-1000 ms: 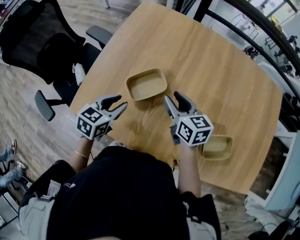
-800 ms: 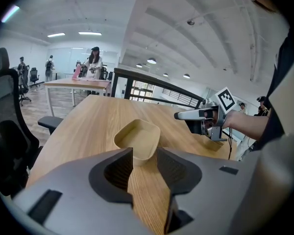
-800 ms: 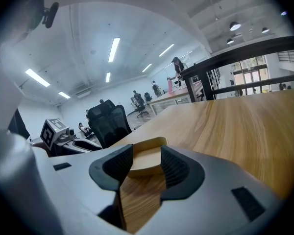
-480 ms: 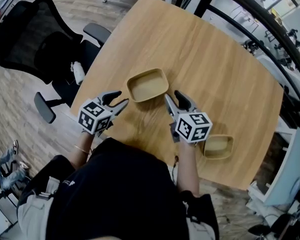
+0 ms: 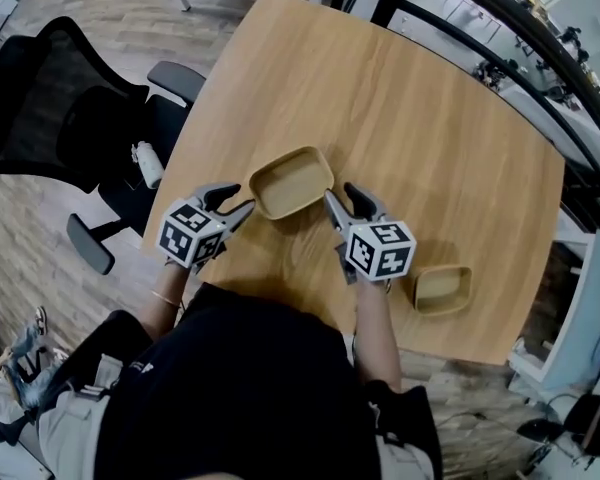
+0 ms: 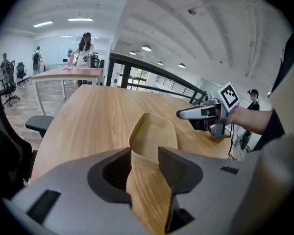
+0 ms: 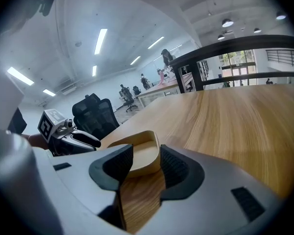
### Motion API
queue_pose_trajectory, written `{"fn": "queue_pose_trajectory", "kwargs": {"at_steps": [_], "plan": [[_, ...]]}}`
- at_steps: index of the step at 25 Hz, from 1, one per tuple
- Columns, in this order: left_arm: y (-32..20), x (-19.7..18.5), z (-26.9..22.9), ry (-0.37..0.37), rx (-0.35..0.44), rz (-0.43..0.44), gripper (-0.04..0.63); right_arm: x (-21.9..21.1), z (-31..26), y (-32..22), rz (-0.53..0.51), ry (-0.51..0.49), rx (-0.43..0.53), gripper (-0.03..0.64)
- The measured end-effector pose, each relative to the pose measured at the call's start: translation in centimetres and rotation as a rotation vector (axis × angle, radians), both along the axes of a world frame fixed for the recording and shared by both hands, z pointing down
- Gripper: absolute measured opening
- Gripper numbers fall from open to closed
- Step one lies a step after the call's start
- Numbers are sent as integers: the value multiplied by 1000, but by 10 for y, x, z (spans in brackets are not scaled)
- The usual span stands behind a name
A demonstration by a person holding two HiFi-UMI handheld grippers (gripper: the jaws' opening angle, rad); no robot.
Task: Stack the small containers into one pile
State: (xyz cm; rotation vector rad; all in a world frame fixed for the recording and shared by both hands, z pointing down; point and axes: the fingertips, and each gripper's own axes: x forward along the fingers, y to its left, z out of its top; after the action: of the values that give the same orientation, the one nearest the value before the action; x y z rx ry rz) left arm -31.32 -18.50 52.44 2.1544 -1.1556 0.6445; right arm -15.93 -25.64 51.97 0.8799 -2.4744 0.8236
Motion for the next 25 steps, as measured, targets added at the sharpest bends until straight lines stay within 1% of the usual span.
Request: {"fn": "queue_pose_trajectory", "kwargs": {"at_steps": [6, 8, 12, 17, 22, 25], "plan": [[-10, 3, 17, 22, -35, 37, 160, 0, 20, -8, 9, 53, -37, 164], [-13, 4, 21, 28, -50, 46, 160, 0, 24, -10, 15, 56, -52, 164], [-20, 7, 26, 34, -54, 61, 160, -2, 33, -13, 30, 58, -74, 164], [-17, 5, 33, 39, -73, 68, 160, -10, 45, -11, 37, 58, -113, 164], [-19, 8, 35, 87, -93, 45, 160, -14, 51, -4, 37, 64, -151, 164], [-18, 10, 33, 76, -96, 52, 160, -17, 48, -2, 38, 72, -144, 164]]}}
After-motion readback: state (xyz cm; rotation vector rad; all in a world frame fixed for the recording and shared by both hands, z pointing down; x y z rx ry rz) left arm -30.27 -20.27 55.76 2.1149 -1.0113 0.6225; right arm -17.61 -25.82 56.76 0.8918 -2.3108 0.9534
